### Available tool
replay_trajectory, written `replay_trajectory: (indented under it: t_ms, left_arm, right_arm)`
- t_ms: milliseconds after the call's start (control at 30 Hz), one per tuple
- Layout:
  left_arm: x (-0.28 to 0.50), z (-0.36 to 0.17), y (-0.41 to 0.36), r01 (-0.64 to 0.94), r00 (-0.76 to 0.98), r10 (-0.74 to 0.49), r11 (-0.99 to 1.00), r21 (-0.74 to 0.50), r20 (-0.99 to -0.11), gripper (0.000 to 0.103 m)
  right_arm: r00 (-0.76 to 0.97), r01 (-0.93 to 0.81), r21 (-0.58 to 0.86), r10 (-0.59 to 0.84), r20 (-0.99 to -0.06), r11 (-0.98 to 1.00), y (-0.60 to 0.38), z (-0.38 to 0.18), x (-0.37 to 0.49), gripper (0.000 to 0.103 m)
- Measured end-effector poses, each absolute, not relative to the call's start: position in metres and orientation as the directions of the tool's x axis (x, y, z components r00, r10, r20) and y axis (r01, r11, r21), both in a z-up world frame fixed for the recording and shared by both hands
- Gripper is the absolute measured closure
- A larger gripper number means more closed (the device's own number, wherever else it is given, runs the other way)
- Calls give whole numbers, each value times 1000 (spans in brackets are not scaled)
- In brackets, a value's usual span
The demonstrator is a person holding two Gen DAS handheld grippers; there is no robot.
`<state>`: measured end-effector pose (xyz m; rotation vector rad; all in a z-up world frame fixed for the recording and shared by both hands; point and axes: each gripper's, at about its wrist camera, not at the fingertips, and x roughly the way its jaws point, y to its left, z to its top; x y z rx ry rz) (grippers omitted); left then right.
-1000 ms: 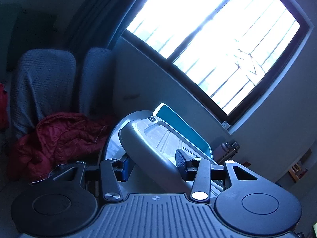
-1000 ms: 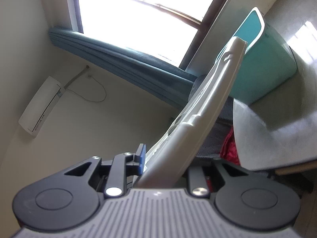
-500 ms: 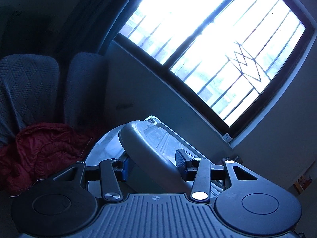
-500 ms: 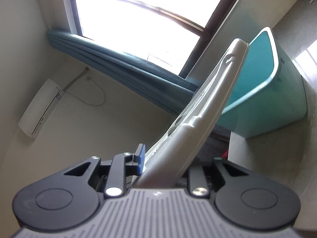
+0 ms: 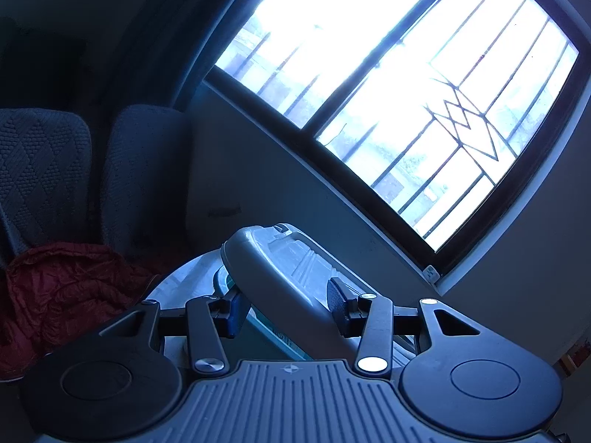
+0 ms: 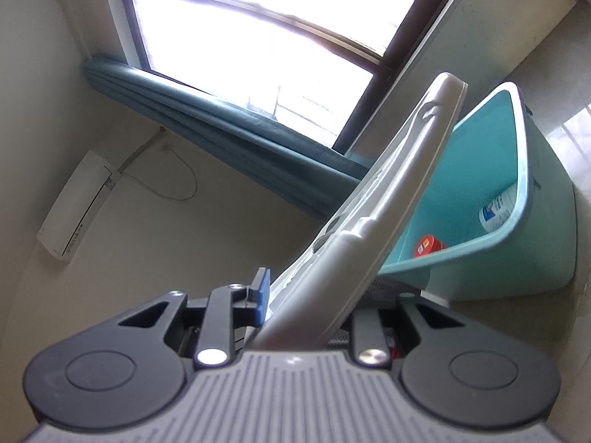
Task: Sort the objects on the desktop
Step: 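Tilt the white lid down onto the tub opening with both tools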
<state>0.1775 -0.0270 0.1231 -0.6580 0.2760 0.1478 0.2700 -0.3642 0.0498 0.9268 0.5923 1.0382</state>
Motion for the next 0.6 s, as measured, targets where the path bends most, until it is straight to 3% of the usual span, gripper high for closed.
replay_trajectory:
  t_ms: [600]
  left_arm:
    - [283,109,-9,-229,939,24,786,-574,-343,57]
  right_arm:
    - [461,-395,875,884,-76,281,-356,47,349,75]
